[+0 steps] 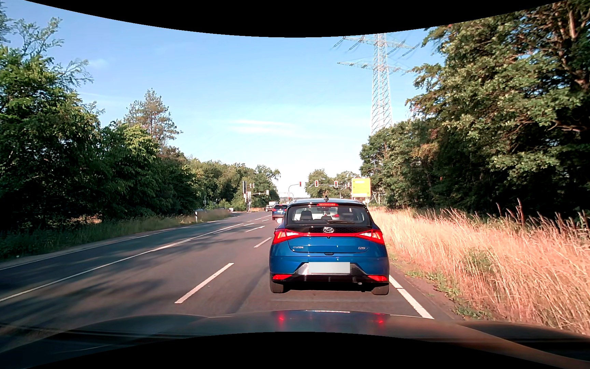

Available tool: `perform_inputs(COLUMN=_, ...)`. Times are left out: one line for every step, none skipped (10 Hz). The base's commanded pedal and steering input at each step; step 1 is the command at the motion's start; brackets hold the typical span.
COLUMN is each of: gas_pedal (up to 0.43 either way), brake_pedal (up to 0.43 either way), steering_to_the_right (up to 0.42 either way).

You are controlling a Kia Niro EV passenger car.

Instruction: Follow the waypoints while adhering to traffic rules and regulations

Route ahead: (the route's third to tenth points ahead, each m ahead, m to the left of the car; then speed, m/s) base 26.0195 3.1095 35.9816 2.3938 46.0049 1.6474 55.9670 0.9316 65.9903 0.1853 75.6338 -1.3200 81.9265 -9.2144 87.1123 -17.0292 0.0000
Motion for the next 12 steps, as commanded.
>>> perform_inputs(gas_pedal=0.0, brake_pedal=0.244, steering_to_the_right=-0.002)
perform_inputs(gas_pedal=0.0, brake_pedal=0.244, steering_to_the_right=-0.002)
perform_inputs(gas_pedal=0.0, brake_pedal=0.244, steering_to_the_right=-0.002)
perform_inputs(gas_pedal=0.0, brake_pedal=0.244, steering_to_the_right=-0.002)
perform_inputs(gas_pedal=0.0, brake_pedal=0.244, steering_to_the_right=-0.002)
perform_inputs(gas_pedal=0.0, brake_pedal=0.244, steering_to_the_right=-0.002)
perform_inputs(gas_pedal=0.0, brake_pedal=0.244, steering_to_the_right=-0.002)
perform_inputs(gas_pedal=0.0, brake_pedal=0.244, steering_to_the_right=-0.002)
perform_inputs(gas_pedal=0.0, brake_pedal=0.244, steering_to_the_right=-0.002)
perform_inputs(gas_pedal=0.0, brake_pedal=0.244, steering_to_the_right=-0.002)
perform_inputs(gas_pedal=0.0, brake_pedal=0.244, steering_to_the_right=-0.002)
perform_inputs(gas_pedal=0.0, brake_pedal=0.244, steering_to_the_right=-0.002)
